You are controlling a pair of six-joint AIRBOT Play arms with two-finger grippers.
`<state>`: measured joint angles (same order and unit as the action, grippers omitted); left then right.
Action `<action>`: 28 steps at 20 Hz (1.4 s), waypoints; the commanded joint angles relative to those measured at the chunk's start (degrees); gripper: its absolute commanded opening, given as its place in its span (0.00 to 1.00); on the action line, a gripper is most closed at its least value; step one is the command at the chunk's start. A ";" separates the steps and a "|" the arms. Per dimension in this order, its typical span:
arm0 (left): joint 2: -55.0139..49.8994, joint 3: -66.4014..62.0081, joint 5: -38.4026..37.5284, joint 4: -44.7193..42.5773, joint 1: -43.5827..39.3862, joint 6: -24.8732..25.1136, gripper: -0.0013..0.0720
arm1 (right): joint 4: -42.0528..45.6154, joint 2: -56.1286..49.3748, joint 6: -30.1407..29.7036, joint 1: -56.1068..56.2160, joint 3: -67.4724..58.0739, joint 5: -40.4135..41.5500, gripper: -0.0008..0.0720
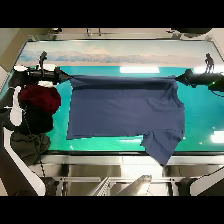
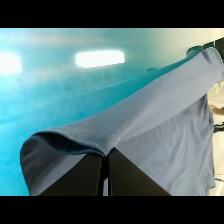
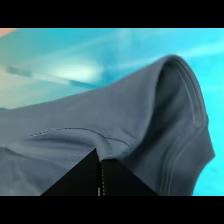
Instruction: Fold the shirts.
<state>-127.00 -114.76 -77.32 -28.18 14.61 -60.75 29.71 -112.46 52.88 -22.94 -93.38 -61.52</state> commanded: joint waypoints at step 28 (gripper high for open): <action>36.63 35.17 -10.38 -24.04 2.97 -10.84 0.35 | 6.51 23.65 8.31 -5.90 19.17 -24.26 0.03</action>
<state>-99.02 -95.24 -89.65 -49.80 17.17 -70.02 36.42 -96.03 61.12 -28.64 -82.41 -83.53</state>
